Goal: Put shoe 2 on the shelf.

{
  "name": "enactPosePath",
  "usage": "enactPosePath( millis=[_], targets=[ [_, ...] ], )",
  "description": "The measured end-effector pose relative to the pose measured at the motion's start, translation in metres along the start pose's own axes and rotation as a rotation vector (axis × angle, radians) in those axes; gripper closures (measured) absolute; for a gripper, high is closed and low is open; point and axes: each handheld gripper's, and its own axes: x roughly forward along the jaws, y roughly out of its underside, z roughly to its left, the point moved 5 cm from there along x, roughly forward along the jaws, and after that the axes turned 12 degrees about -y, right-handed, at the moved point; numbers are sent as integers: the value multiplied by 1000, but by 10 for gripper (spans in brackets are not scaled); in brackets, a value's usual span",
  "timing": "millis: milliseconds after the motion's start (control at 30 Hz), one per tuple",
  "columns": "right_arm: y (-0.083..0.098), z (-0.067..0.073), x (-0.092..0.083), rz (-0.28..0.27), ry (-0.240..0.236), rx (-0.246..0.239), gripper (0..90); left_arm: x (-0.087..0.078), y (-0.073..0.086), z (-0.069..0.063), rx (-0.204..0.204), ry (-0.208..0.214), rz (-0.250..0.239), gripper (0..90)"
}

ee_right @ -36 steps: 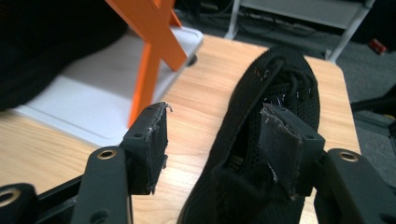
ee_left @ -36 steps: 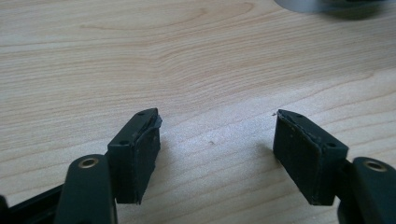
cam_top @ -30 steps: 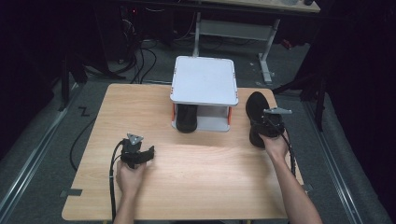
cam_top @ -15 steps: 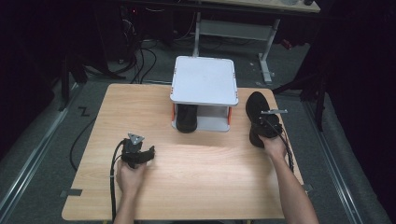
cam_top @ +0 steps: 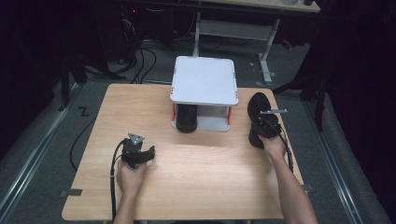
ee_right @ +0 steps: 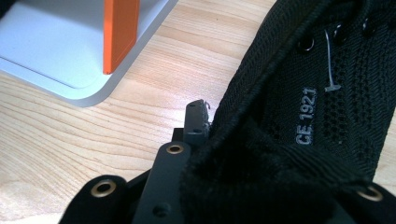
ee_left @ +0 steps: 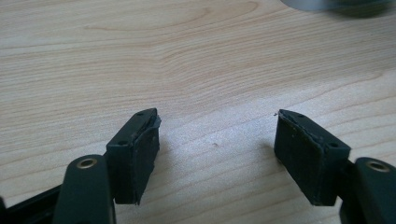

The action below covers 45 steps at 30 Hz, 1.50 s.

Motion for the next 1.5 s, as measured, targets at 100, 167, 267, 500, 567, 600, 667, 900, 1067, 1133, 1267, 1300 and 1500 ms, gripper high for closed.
enactPosePath(
  millis=[100,167,267,500,567,600,667,900,1067,1133,1267,1300,1500],
  targets=[
    [0,2,0,1,18,-25,830,0,0,0,1,2,-1,313],
    [0,3,-1,-8,24,-33,851,0,0,0,2,2,0,313],
    [0,5,-1,-16,45,-48,860,0,0,-1,-2,2,-3,313],
    [0,9,-9,-37,50,-74,863,1,-1,0,0,3,-1,313],
    [1,10,-13,-58,40,-73,864,1,-1,-1,1,3,-1,313],
    [3,11,-15,-64,36,-76,864,1,-1,-1,1,3,-1,313],
    [7,11,-19,-73,31,-83,864,1,-1,-1,1,3,-1,313],
    [11,17,-34,-91,34,-120,863,1,-1,-1,1,2,0,310],
    [16,25,-45,-92,31,-147,862,1,-1,-1,2,3,0,307],
    [19,28,-48,-99,23,-147,862,1,-1,-1,4,3,1,304],
    [24,33,-55,-109,13,-157,862,1,-1,-1,6,4,1,302],
    [26,34,-58,-114,11,-161,862,1,-1,-1,6,4,1,301],
    [37,45,-72,-123,-8,-172,862,1,-1,-2,19,22,0,282]
  ],
)
